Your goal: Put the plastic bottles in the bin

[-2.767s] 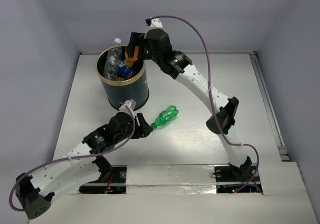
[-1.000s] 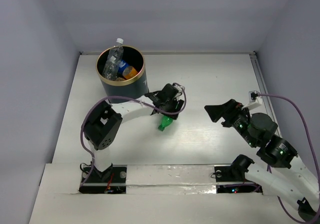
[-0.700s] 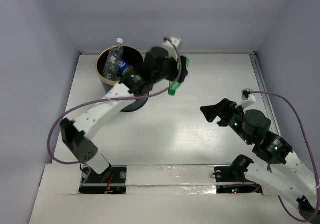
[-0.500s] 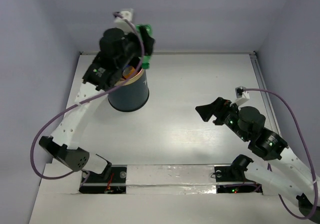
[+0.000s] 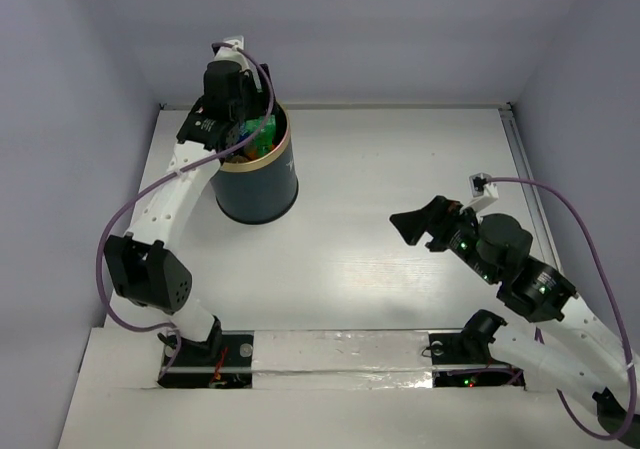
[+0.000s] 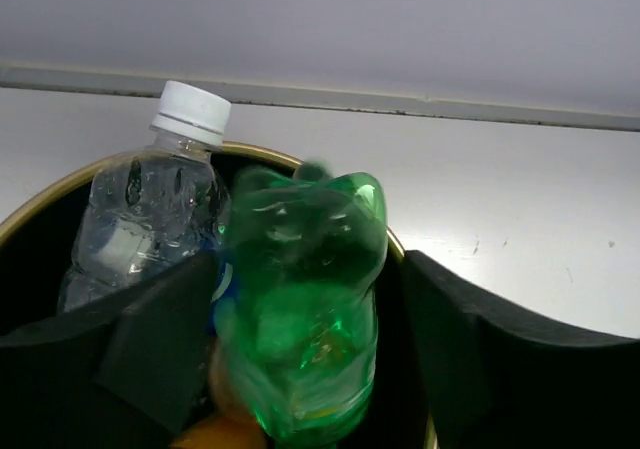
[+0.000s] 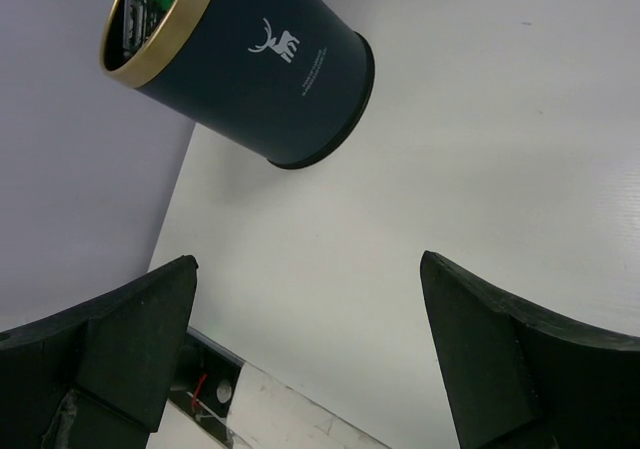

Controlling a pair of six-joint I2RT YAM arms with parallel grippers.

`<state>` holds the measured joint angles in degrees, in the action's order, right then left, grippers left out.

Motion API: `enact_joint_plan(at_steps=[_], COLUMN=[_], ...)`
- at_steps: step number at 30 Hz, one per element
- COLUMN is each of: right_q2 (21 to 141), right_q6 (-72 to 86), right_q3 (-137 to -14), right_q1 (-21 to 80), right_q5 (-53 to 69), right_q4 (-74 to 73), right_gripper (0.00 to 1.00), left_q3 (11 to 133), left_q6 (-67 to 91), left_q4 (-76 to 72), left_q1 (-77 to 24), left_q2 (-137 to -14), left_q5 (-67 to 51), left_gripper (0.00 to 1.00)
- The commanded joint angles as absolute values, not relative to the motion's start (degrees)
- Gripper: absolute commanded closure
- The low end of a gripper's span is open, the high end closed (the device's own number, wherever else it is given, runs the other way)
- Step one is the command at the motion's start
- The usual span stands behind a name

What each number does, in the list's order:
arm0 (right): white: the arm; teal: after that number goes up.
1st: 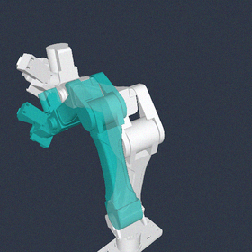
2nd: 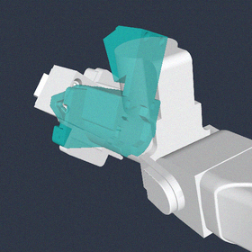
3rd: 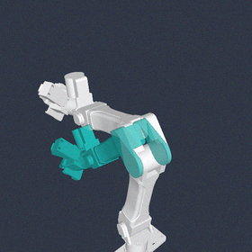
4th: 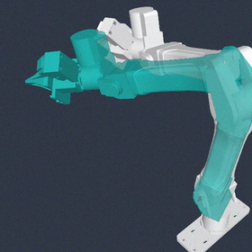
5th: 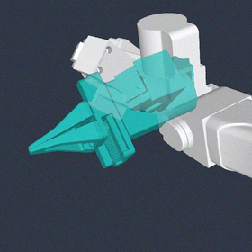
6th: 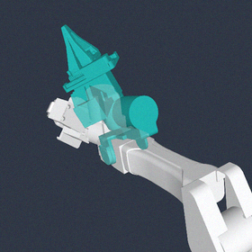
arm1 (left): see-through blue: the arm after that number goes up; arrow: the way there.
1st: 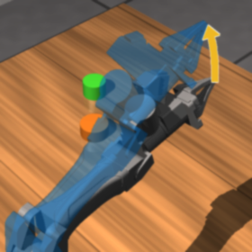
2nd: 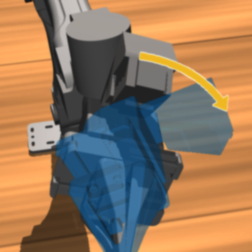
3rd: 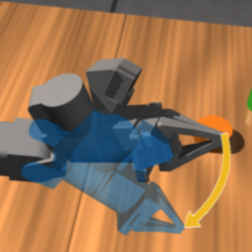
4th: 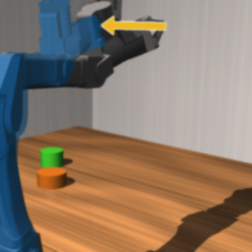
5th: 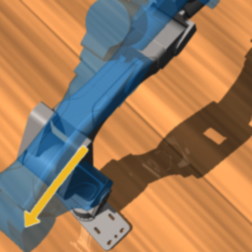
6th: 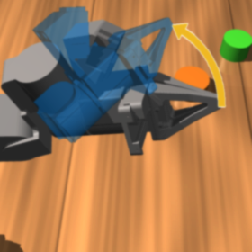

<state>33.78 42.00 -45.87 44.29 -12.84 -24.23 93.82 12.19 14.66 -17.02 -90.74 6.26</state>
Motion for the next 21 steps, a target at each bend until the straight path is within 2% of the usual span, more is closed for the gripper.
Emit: enact_joint_plan(at_steps=[1, 2, 4, 5, 8, 11, 12, 13, 14, 17, 21], right_q2=[32.96, 32.70, 31.99, 31.99, 32.60, 33.22, 33.40, 33.57, 33.92, 34.45, 34.89], right_q6=[41.92, 41.92, 41.92, 41.92, 41.66, 40.61, 40.08, 39.73, 39.38, 37.53, 35.07], right_q3=[-45.96, -46.05, -46.58, -46.84, -48.77, -52.02, -53.08, -54.22, -56.75, -61.59, -67.21], right_q1=[44.30, 44.30, 44.30, 44.30, 44.30, 44.30, 44.30, 44.30, 44.30, 44.30, 44.30], right_q5=[-14.40, -15.02, -16.34, -16.70, -18.36, -21.17, -22.05, -23.89, -24.69, -27.59, -29.09], right_q4=[-24.61, -24.96, -25.84, -26.10, -27.33, -27.95, -28.30, -28.47, -28.48, -29.00, -30.14], right_gripper=[0.02, 0.02, 0.03, 0.04, 0.11, 0.33, 0.46, 0.52, 0.63, 0.79, 0.87], left_q3=[93.96, 93.52, 93.16, 93.25, 93.78, 94.92, 94.14, 93.43, 92.82, 89.39, 87.10], left_q6=[11.95, 12.21, 13.18, 13.71, 15.29, 17.30, 17.84, 18.36, 19.50, 20.74, 22.50], left_q4=[8.18, 7.65, 7.03, 7.03, 6.42, 6.77, 6.07, 5.72, 5.45, 5.62, 9.73], left_q1=[-16.79, -16.79, -16.79, -16.79, -16.79, -17.31, -17.92, -17.93, -17.93, -17.93, -17.93], left_q2=[-87.46, -85.97, -84.30, -82.63, -78.95, -74.82, -73.49, -72.08, -69.11, -63.66, -59.24], left_q5=[6.42, 5.98, 4.84, 4.05, -1.56, -4.13, -5.17, -5.53, -5.62, -4.75, -3.34], left_gripper=[0.26, 0.17, 0.04, 0.01, 0.01, 0.01, 0.01, 0.01, 0.01, 0.01, 0.01])
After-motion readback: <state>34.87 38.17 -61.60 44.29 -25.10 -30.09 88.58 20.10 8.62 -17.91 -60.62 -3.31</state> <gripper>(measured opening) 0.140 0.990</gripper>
